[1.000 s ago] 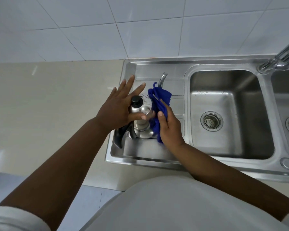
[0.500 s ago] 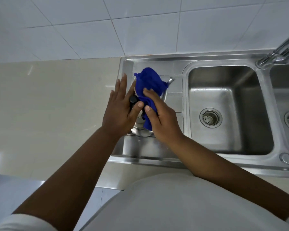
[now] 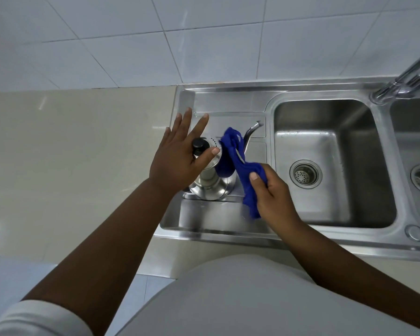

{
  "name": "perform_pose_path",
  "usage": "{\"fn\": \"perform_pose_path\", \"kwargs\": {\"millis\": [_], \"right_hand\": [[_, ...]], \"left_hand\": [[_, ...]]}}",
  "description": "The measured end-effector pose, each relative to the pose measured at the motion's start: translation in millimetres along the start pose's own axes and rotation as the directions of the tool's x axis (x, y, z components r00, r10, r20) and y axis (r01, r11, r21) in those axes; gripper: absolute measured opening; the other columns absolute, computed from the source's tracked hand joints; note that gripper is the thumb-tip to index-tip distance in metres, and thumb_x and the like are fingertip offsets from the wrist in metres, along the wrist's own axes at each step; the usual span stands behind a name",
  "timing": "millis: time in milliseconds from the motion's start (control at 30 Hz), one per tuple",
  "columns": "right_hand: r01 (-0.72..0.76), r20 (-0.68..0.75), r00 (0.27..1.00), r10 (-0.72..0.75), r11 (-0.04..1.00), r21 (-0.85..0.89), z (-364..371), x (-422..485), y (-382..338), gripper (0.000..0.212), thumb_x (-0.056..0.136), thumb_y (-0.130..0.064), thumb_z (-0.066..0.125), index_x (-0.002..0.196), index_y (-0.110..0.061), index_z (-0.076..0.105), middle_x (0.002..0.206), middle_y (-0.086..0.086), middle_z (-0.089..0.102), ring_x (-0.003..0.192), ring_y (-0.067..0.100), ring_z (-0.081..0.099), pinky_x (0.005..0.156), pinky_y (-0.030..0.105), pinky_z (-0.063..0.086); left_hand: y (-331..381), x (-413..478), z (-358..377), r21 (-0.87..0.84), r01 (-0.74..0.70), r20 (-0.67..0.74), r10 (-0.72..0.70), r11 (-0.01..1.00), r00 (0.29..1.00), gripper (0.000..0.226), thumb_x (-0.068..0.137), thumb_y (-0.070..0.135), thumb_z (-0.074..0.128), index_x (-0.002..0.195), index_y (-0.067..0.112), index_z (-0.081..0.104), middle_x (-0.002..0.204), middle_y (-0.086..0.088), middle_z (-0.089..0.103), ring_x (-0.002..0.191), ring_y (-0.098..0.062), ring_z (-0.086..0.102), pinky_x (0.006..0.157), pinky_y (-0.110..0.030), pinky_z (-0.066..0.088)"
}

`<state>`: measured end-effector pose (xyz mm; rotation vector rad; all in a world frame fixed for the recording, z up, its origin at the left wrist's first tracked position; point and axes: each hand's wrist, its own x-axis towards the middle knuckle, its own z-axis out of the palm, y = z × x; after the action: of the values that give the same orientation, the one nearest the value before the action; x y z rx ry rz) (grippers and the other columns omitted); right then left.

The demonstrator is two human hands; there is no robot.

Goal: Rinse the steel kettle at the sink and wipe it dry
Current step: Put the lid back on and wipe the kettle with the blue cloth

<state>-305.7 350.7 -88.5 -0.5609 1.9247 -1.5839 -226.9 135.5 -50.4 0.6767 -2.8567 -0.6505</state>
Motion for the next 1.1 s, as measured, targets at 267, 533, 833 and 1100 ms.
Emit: {"fn": "perform_pose_path", "kwargs": {"millis": [267, 533, 833, 1100], "right_hand": [[-0.087, -0.203, 0.978, 0.04, 0.97, -0.229, -36.0, -36.2, 16.3, 0.028, 0.103, -0.025, 0.05, 0.129, -0.033, 0.053, 0.107, -0.011, 0.069, 0.087, -0.001, 0.064, 0.077, 0.017, 0.052], [0.283, 0.409, 0.903, 0.128, 0.54, -0.793, -19.0, -16.7, 85.9, 0.084, 0.094, -0.067, 0.003, 0.156, -0.016, 0.027, 0.168, 0.003, 0.013, 0.155, 0.021, -0.007, 0.126, 0.037, 0.003], [0.359, 0.374, 0.927, 0.009, 0.266, -0.895, -8.5, 13.3, 108.8, 0.069, 0.101, -0.055, 0.021, 0.159, -0.018, 0.016, 0.168, 0.006, 0.01, 0.156, 0.031, 0.003, 0.125, 0.052, 0.011], [0.254, 0.304, 0.953, -0.01, 0.576, -0.777, -8.1, 22.0, 90.0, 0.064, 0.101, -0.053, 0.028, 0.156, -0.019, 0.027, 0.165, 0.005, 0.024, 0.155, 0.025, 0.013, 0.125, 0.041, 0.009]], "left_hand": [[5.1, 0.9, 6.5, 0.008, 0.092, -0.067, -0.092, 0.996, 0.993, 0.07, 0.09, 0.069, 0.036, 0.151, 0.042, 0.016, 0.164, 0.002, 0.006, 0.152, -0.019, 0.0, 0.121, -0.042, 0.011], [5.7, 0.1, 6.4, -0.005, 0.09, -0.072, -0.09, 0.996, 0.993, 0.071, 0.089, 0.071, 0.034, 0.151, 0.042, 0.018, 0.164, 0.0, 0.007, 0.152, -0.019, 0.0, 0.121, -0.043, 0.012], [4.2, 0.5, 7.5, -0.003, 0.079, -0.077, -0.079, 0.997, 0.994, 0.072, 0.088, 0.072, 0.033, 0.151, 0.041, 0.019, 0.164, 0.0, 0.009, 0.152, -0.019, 0.001, 0.121, -0.044, 0.013], [3.6, 2.3, 6.2, -0.009, 0.04, -0.077, -0.041, 0.999, 0.996, 0.073, 0.087, 0.074, 0.029, 0.151, 0.039, 0.021, 0.164, -0.001, 0.012, 0.152, -0.019, 0.003, 0.121, -0.045, 0.016]]}}
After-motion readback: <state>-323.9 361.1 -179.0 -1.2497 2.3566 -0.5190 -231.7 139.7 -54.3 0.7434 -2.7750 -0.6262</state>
